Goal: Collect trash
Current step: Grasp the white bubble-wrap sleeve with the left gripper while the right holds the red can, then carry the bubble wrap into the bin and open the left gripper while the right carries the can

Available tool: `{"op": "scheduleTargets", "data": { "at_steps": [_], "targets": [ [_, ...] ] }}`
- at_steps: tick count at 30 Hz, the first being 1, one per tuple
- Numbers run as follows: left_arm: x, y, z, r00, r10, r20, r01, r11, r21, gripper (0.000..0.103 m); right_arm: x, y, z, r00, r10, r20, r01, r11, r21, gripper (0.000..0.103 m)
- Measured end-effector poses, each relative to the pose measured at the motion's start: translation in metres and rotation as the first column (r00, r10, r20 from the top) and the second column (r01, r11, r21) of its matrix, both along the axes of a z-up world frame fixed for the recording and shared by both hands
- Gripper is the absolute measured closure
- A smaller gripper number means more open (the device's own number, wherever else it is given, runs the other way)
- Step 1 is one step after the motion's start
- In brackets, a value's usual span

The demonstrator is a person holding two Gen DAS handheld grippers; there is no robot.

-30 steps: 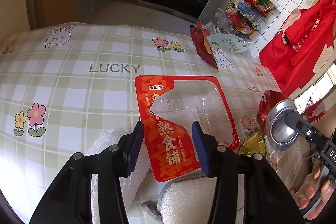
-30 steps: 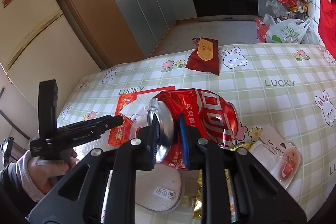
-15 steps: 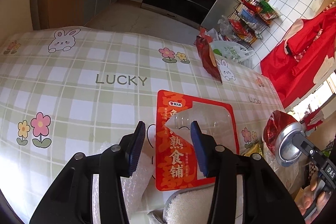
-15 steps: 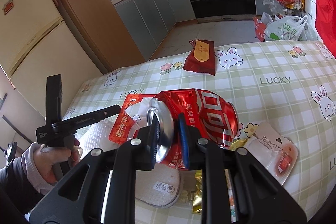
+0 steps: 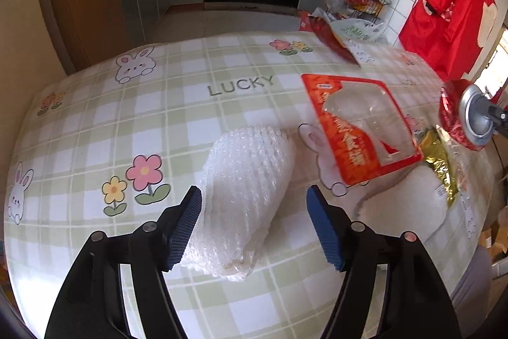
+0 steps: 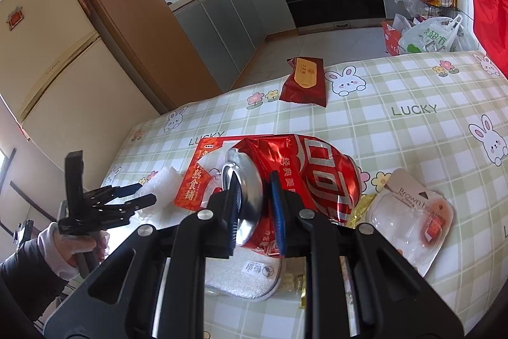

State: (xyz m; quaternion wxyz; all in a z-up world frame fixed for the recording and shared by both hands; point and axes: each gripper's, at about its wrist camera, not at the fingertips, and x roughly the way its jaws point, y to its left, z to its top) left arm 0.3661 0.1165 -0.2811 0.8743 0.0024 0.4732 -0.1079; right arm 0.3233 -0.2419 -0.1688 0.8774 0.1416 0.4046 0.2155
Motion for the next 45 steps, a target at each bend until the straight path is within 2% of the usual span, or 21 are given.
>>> {"op": "scheduleTargets", "data": {
  "at_steps": [3, 4, 5, 7, 10, 16, 21, 29, 32, 35, 45],
  "targets": [
    [0.000, 0.008, -0.012, 0.999, 0.044, -0.014, -0.044, 0.999, 0.005, 0.036, -0.011, 0.000, 0.004, 1.000, 0.002, 0.003, -0.002, 1.000, -0.010, 0.082],
    [-0.001, 0.009, -0.014, 0.999, 0.049, -0.017, -0.049, 0.999, 0.013, 0.039, -0.015, 0.000, 0.006, 1.000, 0.003, 0.005, -0.003, 1.000, -0.011, 0.082],
    [-0.003, 0.009, -0.014, 0.998, 0.054, -0.012, -0.054, 0.998, 0.027, 0.044, -0.019, -0.001, 0.008, 1.000, 0.003, 0.006, -0.003, 1.000, -0.012, 0.082],
    [-0.007, 0.009, -0.012, 0.998, 0.065, -0.002, -0.065, 0.997, 0.034, 0.063, -0.028, -0.001, 0.012, 1.000, 0.004, 0.013, -0.004, 1.000, -0.016, 0.082],
    [-0.018, 0.020, -0.003, 0.994, 0.103, 0.019, -0.102, 0.994, -0.043, 0.074, -0.042, 0.000, 0.019, 1.000, 0.008, 0.028, -0.008, 1.000, -0.025, 0.082],
    [-0.077, 0.031, 0.025, 0.979, 0.182, 0.093, -0.154, 0.957, -0.246, 0.076, -0.068, 0.001, 0.036, 0.998, 0.017, 0.061, -0.016, 1.000, -0.007, 0.082],
    [-0.137, 0.026, 0.050, 0.970, 0.205, 0.128, -0.150, 0.927, -0.344, 0.076, -0.096, 0.004, 0.052, 0.995, 0.038, 0.089, -0.038, 0.999, -0.001, 0.082],
    [-0.227, -0.014, 0.084, 0.975, 0.105, 0.194, -0.022, 0.921, -0.390, 0.076, -0.152, -0.002, 0.071, 0.989, 0.040, 0.139, -0.041, 0.999, 0.006, 0.082],
    [-0.253, -0.028, 0.089, 0.977, 0.066, 0.202, 0.024, 0.909, -0.415, 0.076, -0.171, -0.004, 0.072, 0.988, 0.039, 0.146, -0.042, 0.999, 0.013, 0.082],
    [-0.274, -0.043, 0.088, 0.982, 0.027, 0.189, 0.061, 0.893, -0.446, 0.076, -0.188, -0.009, 0.071, 0.989, 0.034, 0.147, -0.038, 0.999, 0.027, 0.082],
    [-0.312, -0.090, 0.069, 0.985, -0.111, 0.128, 0.154, 0.904, -0.398, 0.074, -0.242, -0.021, 0.077, 0.983, 0.022, 0.181, -0.032, 0.998, 0.054, 0.082]
  ]
}}
